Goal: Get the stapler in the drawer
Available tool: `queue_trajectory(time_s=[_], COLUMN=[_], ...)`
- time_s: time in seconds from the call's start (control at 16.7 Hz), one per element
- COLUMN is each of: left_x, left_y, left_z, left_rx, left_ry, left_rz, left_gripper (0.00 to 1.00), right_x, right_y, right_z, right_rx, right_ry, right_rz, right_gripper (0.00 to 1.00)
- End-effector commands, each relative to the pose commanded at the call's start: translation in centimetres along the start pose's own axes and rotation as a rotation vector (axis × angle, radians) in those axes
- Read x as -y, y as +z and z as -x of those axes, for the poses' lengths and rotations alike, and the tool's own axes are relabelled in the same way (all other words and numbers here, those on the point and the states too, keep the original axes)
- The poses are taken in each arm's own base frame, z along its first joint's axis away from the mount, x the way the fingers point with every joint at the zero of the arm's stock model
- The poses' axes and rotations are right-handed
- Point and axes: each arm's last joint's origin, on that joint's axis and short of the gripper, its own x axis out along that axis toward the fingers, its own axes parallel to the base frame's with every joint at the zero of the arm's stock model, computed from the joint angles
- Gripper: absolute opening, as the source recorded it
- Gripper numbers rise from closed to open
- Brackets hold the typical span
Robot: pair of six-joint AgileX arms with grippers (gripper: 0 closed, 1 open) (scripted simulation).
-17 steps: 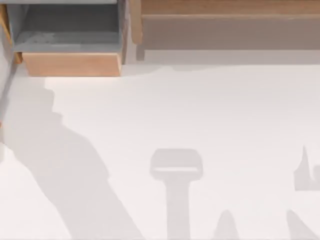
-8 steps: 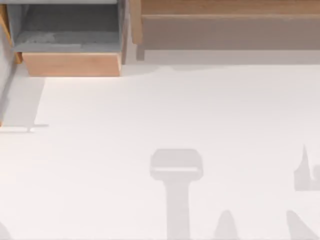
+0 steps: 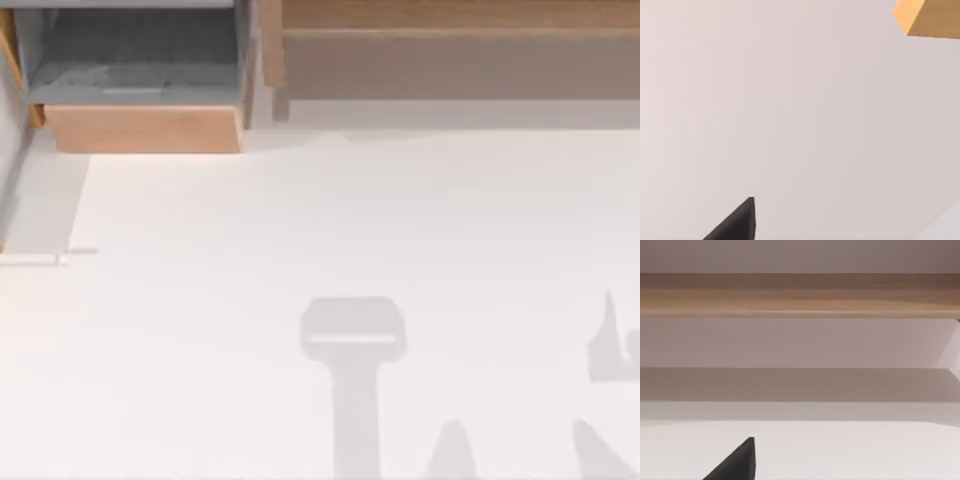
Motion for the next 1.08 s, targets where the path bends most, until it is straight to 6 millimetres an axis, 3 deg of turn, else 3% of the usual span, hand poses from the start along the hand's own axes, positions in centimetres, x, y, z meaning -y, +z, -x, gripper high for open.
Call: queue_trajectory(time_s=[0.18,0.42,0.66,1.08], left_x=[2.8,4.9,5.6,5.6], left_y=[1.9,4.8,7.0,7.2], left_z=[2.3,5.0,6.7,6.9], left_rx=[0.125,0.309,0.449,0.464], left_ry=[0.083,0.181,0.239,0.249], left_rz=[-0.067,-0.130,-0.164,-0.169], left_gripper=[1.00,1.00,1.00,1.00], right_x=[0.0,0.0,0.0,0.0], right_y=[0.0,0.0,0.0,0.0], right_z=[0.0,0.0,0.0,0.0], right_rx=[0.000,0.000,0.000,0.000], right_ry=[0.000,0.000,0.000,0.000], right_rz=[0.000,0.000,0.000,0.000], right_gripper=[1.00,1.00,1.00,1.00])
